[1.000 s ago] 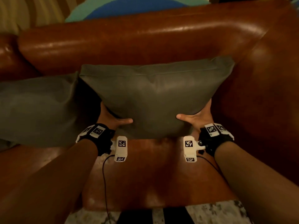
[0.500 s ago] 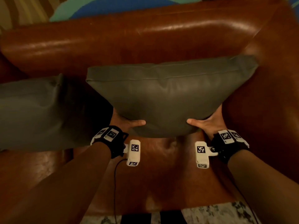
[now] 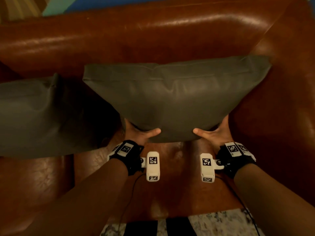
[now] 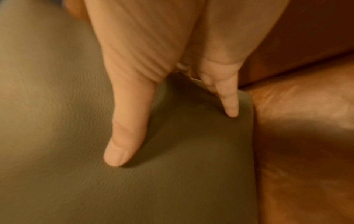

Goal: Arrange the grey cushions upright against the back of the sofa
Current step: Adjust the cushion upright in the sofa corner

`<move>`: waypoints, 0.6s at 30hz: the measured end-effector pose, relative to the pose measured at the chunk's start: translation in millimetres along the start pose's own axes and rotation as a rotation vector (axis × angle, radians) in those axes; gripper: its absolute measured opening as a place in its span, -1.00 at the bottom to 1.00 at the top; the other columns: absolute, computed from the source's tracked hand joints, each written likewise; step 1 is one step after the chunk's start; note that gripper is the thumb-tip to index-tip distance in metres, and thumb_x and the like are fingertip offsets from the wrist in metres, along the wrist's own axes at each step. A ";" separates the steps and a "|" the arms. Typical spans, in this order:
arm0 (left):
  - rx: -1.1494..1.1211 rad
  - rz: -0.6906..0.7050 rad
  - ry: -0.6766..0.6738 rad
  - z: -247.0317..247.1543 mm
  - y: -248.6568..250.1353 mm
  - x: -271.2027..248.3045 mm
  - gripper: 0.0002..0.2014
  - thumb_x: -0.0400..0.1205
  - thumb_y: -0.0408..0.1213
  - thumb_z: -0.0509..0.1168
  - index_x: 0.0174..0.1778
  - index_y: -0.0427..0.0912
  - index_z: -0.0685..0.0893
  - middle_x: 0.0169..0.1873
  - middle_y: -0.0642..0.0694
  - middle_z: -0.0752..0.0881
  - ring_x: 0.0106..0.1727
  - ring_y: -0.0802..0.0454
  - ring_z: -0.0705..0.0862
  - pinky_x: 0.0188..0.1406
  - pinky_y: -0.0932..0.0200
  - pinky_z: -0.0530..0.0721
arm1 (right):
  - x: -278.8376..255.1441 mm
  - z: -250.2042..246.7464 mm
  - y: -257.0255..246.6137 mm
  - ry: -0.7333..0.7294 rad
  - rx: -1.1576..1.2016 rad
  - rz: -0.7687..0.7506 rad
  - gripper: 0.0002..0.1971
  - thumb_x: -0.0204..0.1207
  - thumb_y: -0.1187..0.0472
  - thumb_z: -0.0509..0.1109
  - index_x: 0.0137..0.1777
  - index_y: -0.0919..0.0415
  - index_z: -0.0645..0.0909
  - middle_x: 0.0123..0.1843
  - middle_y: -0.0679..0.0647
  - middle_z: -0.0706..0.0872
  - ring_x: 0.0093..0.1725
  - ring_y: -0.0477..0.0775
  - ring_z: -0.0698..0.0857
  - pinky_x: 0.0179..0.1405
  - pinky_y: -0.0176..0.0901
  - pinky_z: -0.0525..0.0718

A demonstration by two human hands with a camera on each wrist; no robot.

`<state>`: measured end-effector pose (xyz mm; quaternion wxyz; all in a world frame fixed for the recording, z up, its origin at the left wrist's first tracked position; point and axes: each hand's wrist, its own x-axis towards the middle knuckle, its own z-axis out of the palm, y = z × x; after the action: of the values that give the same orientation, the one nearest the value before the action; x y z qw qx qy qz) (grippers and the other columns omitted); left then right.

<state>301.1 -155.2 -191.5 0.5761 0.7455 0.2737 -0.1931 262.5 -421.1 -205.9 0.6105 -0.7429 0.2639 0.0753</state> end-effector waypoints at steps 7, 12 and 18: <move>-0.183 -0.135 -0.011 9.6 -19.2 12.4 0.25 -0.19 -0.05 0.80 0.49 0.10 0.40 0.30 -0.06 0.74 0.29 -0.18 0.75 0.32 -0.37 0.68 | 19.9 10.0 -11.6 -0.027 0.085 0.037 0.10 0.23 0.62 0.74 0.74 0.24 0.28 0.37 -0.08 0.75 0.15 -0.45 0.82 0.14 -0.48 0.80; -0.197 -0.180 -0.062 11.8 -0.2 25.7 0.08 0.06 -0.28 0.81 0.50 0.03 0.41 0.20 -0.01 0.74 0.28 -0.19 0.74 0.22 -0.42 0.70 | 27.9 15.1 -9.8 -0.028 0.072 0.076 0.28 -0.01 0.19 0.87 0.74 0.08 0.27 0.51 0.09 0.75 0.47 0.13 0.78 0.55 0.34 0.70; -0.034 -0.070 0.088 9.2 9.7 9.8 0.13 0.27 -0.37 0.73 0.70 -0.14 0.22 0.50 -0.07 0.54 0.48 -0.02 0.55 0.48 0.13 0.44 | 12.6 13.1 -17.1 0.019 0.060 0.066 0.23 0.25 0.49 0.79 0.85 0.12 0.14 0.66 0.06 0.59 0.57 0.00 0.64 0.61 -0.15 0.62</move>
<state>315.1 -164.1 -192.5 0.5693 0.7332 0.3278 -0.1756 284.2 -410.6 -199.7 0.6271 -0.7159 0.2962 0.0805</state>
